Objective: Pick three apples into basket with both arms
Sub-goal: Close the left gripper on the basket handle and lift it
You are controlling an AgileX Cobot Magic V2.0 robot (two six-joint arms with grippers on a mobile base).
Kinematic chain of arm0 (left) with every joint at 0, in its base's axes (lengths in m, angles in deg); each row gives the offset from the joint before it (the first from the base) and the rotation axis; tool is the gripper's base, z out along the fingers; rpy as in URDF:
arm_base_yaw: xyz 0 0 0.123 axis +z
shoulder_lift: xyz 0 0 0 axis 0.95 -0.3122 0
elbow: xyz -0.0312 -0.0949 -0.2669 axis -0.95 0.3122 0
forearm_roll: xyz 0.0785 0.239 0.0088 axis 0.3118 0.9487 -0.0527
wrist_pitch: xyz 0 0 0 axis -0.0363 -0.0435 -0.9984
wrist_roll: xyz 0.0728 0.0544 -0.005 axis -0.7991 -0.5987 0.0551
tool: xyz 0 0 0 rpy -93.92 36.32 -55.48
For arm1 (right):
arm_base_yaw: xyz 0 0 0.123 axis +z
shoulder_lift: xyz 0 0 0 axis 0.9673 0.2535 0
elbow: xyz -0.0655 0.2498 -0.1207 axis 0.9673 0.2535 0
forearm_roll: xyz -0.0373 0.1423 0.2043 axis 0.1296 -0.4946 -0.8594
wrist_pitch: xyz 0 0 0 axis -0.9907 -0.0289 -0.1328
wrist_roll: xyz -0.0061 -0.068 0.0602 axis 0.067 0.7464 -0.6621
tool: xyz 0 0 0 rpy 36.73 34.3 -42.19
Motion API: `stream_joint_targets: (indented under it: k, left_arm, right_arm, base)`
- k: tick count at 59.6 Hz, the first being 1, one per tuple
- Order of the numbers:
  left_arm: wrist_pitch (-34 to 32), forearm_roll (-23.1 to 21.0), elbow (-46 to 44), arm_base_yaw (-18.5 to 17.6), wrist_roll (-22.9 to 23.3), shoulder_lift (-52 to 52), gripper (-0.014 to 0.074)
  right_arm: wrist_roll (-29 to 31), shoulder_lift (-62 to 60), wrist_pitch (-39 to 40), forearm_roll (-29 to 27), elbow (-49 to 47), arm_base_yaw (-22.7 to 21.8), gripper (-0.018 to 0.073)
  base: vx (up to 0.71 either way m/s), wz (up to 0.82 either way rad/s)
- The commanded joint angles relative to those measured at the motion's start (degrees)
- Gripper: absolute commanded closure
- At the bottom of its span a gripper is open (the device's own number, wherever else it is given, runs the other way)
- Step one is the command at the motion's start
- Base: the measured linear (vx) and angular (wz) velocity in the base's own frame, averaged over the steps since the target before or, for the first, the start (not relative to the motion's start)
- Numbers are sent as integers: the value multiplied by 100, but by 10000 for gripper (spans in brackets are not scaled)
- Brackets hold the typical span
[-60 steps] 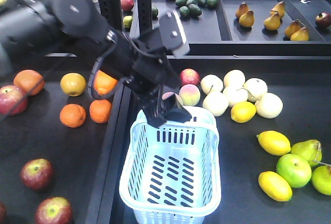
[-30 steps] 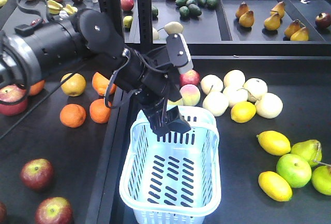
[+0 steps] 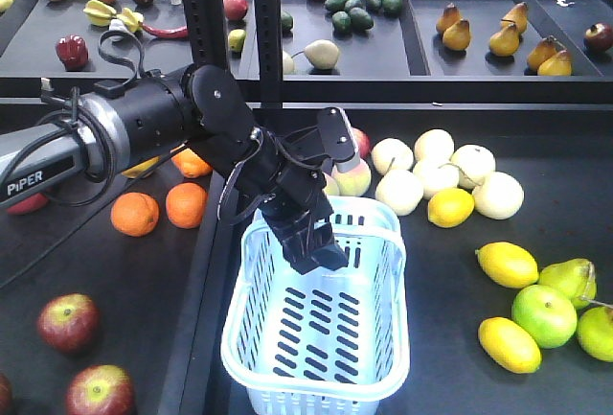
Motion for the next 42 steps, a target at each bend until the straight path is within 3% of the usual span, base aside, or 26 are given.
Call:
stream_joint_targets:
  k: [1,13,33,42]
  left_arm:
    - [-207,-230,-179,-32,-6,328,212]
    - [-227,-236,-185,-32,-6,378,608]
    - [-228,-437,-185,-32,273,1459,604]
    - [-196,-313,-185,-32,823,2279,604]
  right_arm:
    - [14,-68,414,13,82,-43,567]
    - [14,-68,414,13,82,-43,567]
    - [14,-68,414,13,82,-43,567]
    - [14,-68,414,13,82,-43,567]
  base:
    - [0,0]
    - [0,0]
    - [0,0]
    - [0,0]
